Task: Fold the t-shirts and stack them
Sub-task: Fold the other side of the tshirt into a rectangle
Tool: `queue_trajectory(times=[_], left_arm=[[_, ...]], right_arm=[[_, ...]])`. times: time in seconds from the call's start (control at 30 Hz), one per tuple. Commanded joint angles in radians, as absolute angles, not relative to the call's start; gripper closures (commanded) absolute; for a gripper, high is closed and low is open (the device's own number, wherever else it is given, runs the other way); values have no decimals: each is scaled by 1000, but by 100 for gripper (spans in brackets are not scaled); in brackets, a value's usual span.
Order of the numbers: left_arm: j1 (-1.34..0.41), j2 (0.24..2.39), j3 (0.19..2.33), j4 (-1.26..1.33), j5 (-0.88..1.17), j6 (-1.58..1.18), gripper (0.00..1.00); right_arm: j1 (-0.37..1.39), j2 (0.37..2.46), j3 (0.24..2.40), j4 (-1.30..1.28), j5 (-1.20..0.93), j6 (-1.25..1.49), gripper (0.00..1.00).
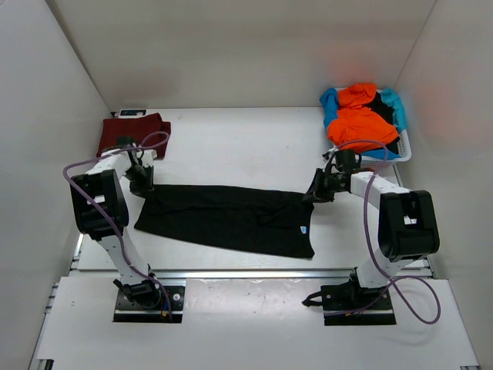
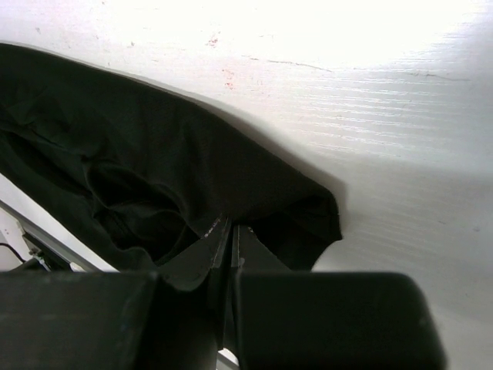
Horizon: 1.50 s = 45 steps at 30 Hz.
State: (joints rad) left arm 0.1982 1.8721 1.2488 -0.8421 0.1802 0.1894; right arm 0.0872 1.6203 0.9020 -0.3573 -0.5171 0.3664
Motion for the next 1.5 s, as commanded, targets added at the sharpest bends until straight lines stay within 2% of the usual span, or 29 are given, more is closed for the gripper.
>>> queue_trajectory(times=[0.0,0.2,0.27,0.3,0.33,0.37,0.4,0.43,0.47,0.5,0.6,0.77,1.03,1.13,1.23,1.47], left_arm=[[186,1793,1339,-841,172,193,100],[160,1772,1382,-845,150,233,100],[138,1796,1377,-847,143,224,92],[141,1815,1373,-860,144,230,89],[130,1834,1379,-861,138,219,80],[135,1848,1382,-864,134,210,71],[132,1856,1384,-864,135,201,62],[135,1864,1378,-858,127,186,48],[135,1862,1382,-861,123,183,29],[137,1859,1385,-856,120,186,2],[137,1826,1394,-850,83,186,1],[141,1746,1347,-787,16,166,1],[126,1761,1250,-834,-29,183,1],[117,1776,1218,-836,-49,176,1],[112,1766,1193,-830,-67,193,1],[97,1746,1147,-798,-83,195,1]], right_arm=[[66,1566,897,-325,-522,361,100],[80,1585,919,-325,-538,351,100],[80,1600,925,-334,-548,353,100],[87,1609,937,-336,-551,353,94],[87,1620,945,-339,-557,350,82],[94,1623,962,-339,-564,345,74],[98,1631,974,-348,-569,335,63],[103,1632,992,-360,-572,330,58],[104,1628,1005,-370,-575,322,55],[118,1611,1026,-386,-572,307,55],[170,1565,1078,-437,-510,249,58],[340,1537,1115,-468,-398,178,76],[478,1796,1304,-592,-367,141,88],[563,1861,1344,-650,-341,100,100],[587,1856,1322,-657,-353,91,100],[600,1732,1109,-578,-348,156,100]])
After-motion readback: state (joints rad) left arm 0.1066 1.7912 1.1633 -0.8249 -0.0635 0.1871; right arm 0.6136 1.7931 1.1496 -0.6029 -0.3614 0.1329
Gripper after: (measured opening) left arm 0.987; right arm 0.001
